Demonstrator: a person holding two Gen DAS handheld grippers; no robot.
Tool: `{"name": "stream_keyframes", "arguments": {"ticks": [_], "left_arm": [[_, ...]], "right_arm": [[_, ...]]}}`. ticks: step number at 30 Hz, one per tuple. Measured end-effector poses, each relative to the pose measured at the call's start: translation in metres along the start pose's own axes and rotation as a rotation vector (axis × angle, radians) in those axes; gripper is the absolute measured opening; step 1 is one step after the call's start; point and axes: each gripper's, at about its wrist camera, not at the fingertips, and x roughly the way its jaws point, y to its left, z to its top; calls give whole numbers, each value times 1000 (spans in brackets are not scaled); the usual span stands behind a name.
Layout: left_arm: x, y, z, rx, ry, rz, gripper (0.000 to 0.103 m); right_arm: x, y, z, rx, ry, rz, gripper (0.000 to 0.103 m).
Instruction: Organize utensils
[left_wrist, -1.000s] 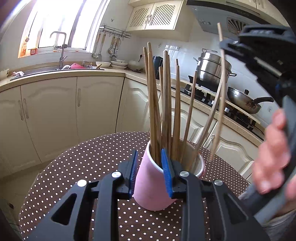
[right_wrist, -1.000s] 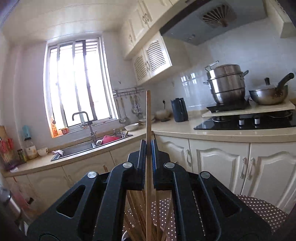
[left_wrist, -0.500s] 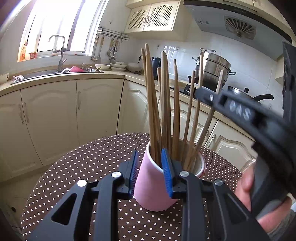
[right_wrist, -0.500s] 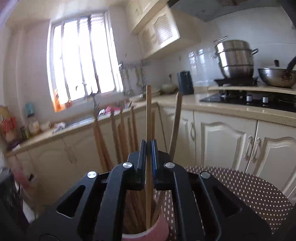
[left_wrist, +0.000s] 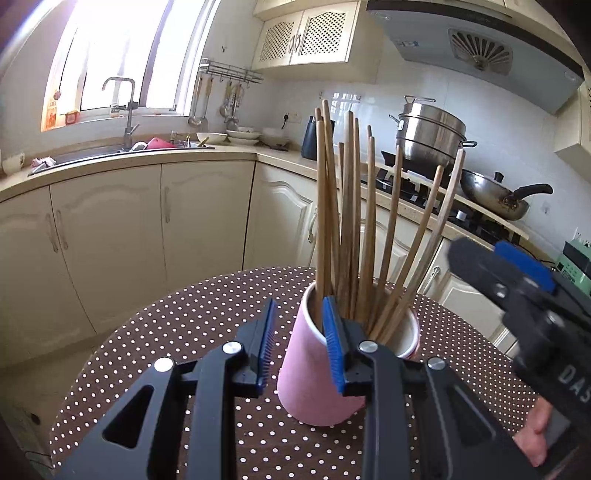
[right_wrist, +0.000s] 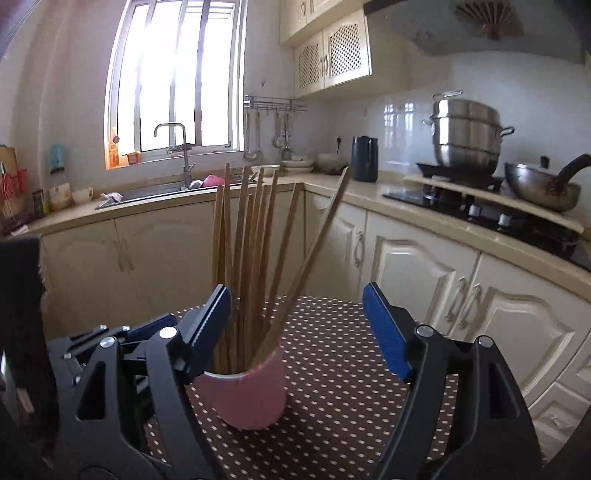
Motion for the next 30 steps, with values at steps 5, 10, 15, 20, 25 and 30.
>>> {"name": "stream_keyframes", "arguments": {"ticks": [5, 10, 15, 20, 25, 30], "left_arm": [[-9, -1, 2, 2, -4, 31, 26], [-24, -14, -4, 61, 3, 66, 26], [-45, -26, -18, 113, 11, 93, 33], [-74, -37, -31, 159, -23, 117, 40], [-104, -46, -43, 184, -60, 128, 44], [-129, -53, -51, 172, -77, 109, 45]], "right_arm": [[-18, -13, -4, 58, 11, 3, 73], [-37, -24, -10, 115, 30, 5, 76], [-57, -33, -19, 147, 30, -13, 81], [-78, -34, -36, 162, 30, -17, 86], [-99, -31, -47, 172, 16, -17, 88], [-119, -26, -52, 171, -7, -3, 90]]}}
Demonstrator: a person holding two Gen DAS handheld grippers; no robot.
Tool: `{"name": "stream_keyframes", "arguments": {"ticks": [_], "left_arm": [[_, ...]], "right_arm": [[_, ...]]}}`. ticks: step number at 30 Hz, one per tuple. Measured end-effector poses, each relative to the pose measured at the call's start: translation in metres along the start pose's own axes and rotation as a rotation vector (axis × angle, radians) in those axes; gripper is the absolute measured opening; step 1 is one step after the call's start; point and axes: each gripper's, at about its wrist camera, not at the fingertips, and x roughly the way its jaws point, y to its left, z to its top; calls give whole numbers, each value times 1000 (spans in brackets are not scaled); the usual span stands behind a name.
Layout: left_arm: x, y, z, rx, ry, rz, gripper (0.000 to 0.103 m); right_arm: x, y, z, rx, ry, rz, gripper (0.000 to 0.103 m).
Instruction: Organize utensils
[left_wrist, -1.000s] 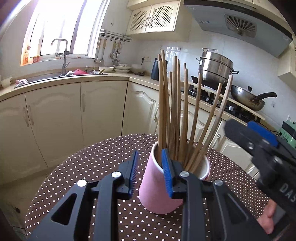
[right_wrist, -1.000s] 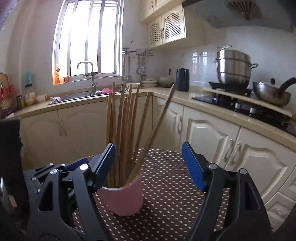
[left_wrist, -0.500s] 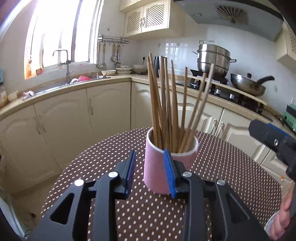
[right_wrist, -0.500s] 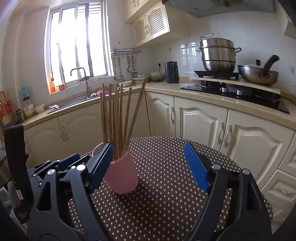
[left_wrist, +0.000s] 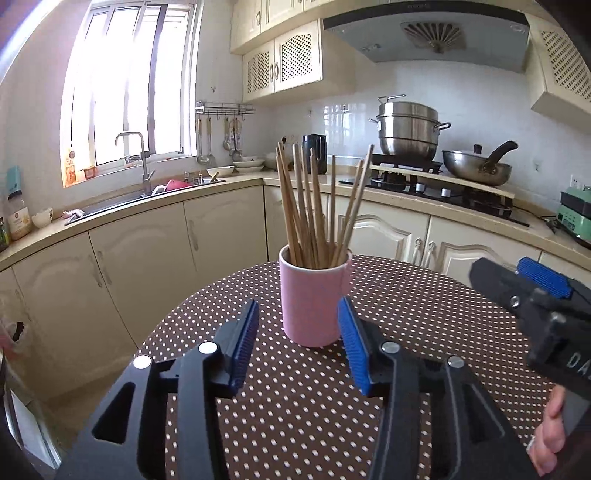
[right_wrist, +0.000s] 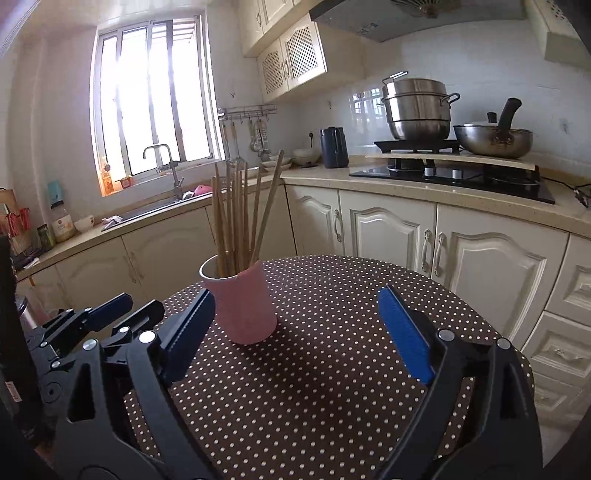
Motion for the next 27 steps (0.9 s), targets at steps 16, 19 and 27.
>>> {"name": "stream_keyframes", "arguments": {"ticks": [16, 19, 27], "left_arm": [[-75, -1, 12, -5, -163, 46, 67], [-83, 0, 15, -13, -182, 58, 72], [-92, 3, 22, -28, -202, 66, 79]], "right_arm": [[-32, 4, -3, 23, -32, 54, 93], [-39, 6, -3, 16, -47, 54, 94], [-50, 10, 1, 2, -74, 37, 95]]}}
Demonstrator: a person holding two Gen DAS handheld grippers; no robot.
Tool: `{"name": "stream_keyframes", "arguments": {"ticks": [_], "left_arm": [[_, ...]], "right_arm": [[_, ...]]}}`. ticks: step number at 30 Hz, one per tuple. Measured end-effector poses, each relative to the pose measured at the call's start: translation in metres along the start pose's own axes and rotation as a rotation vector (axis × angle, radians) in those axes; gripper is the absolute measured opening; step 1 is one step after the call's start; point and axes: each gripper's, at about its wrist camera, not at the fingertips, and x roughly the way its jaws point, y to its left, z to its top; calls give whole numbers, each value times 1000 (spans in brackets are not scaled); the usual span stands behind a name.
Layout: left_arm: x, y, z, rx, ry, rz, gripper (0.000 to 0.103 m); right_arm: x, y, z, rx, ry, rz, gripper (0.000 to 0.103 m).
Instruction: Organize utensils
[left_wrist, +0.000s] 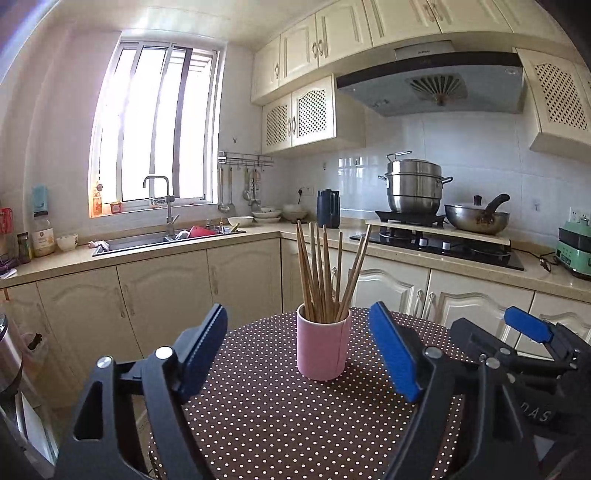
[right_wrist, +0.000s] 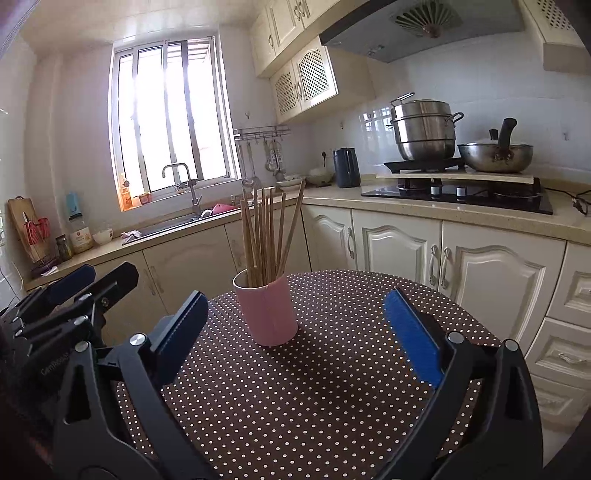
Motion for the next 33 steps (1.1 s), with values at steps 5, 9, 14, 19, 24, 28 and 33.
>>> {"name": "stream_keyframes", "arguments": {"ticks": [5, 9, 14, 19, 24, 28, 33], "left_arm": [[-4, 2, 4, -1, -11, -7, 81], [-4, 2, 5, 2, -15, -10, 82], [-4, 3, 6, 5, -12, -11, 85], [-1, 3, 4, 1, -1, -10, 85], [2, 3, 3, 0, 10, -18, 85], [3, 3, 2, 3, 13, -15, 85], [5, 2, 1, -1, 21, -14, 85]], "right_arm": [[-1, -1, 1, 6, -1, 0, 95], [-2, -1, 2, 5, -4, -7, 95], [-2, -3, 1, 8, 1, -11, 95], [-1, -6, 0, 17, 9, -13, 95], [2, -9, -1, 25, 23, -13, 95], [3, -10, -3, 30, 25, -14, 95], [4, -11, -4, 34, 33, -15, 95]]}}
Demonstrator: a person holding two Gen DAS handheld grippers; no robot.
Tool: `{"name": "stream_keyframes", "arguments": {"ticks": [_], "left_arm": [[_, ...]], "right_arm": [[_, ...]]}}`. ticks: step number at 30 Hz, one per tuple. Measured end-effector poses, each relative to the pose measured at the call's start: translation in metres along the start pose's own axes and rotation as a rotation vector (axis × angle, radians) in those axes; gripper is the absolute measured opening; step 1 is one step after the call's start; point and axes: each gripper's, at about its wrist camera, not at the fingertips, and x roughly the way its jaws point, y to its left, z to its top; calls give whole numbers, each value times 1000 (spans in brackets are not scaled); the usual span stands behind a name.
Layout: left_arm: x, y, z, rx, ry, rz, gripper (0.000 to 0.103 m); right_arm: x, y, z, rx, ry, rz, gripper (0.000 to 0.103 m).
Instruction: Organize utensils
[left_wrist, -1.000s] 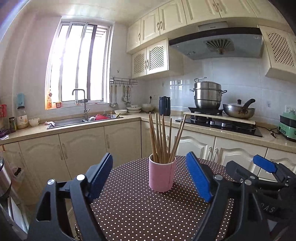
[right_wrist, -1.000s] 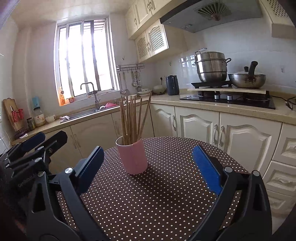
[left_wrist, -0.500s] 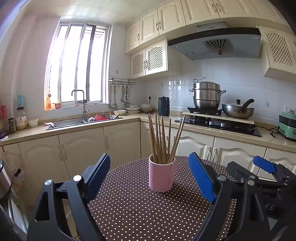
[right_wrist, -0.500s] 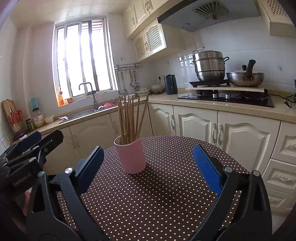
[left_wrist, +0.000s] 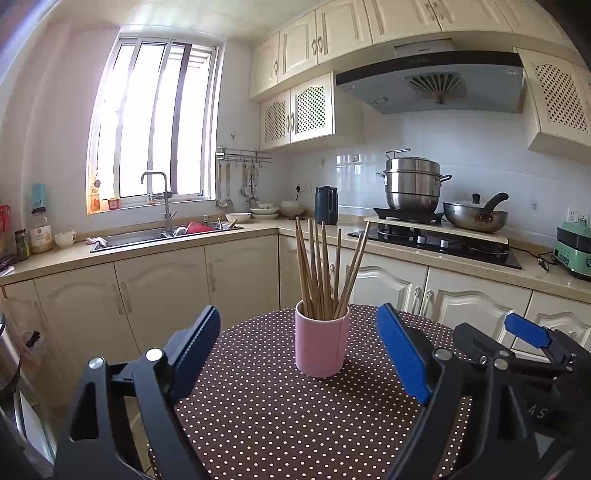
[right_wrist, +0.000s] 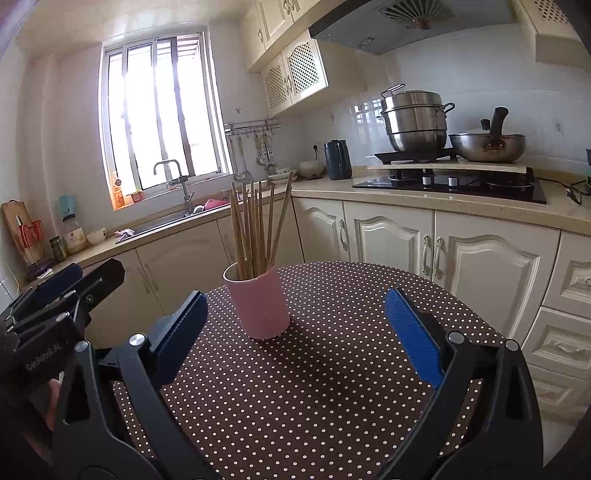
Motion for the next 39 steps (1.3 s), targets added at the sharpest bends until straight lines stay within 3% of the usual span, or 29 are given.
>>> {"name": "stream_keyframes", "arguments": {"ticks": [39], "left_arm": [[-4, 5, -1, -1, -12, 15, 85]], "right_arm": [[0, 0, -2, 18, 17, 9, 95]]}}
